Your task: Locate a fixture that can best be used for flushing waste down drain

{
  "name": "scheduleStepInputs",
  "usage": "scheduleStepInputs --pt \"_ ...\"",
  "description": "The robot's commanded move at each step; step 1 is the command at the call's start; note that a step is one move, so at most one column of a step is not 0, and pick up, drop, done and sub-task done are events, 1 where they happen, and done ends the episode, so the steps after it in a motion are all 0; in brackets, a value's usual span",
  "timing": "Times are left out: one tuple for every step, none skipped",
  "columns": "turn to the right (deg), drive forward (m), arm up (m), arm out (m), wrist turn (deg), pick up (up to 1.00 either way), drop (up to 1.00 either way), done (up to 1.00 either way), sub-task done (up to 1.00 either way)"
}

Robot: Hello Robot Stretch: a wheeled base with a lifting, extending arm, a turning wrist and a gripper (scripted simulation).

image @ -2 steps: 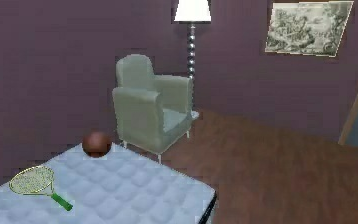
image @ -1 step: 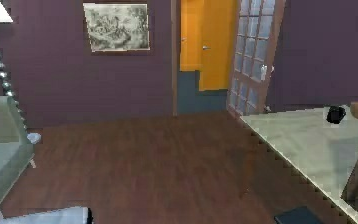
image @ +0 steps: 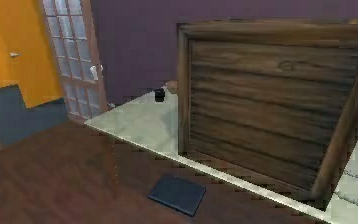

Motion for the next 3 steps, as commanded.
scheduleStepInputs --pt "30.0 0.0 0.0 0.0 0.0 0.0 0.0 0.0 0.0" --pt "0.0 0.15 0.0 0.0 0.0 0.0 0.0 0.0 0.0" --pt "-45.0 0.0 0.0 0.0 0.0 0.0 0.0 0.0 0.0"
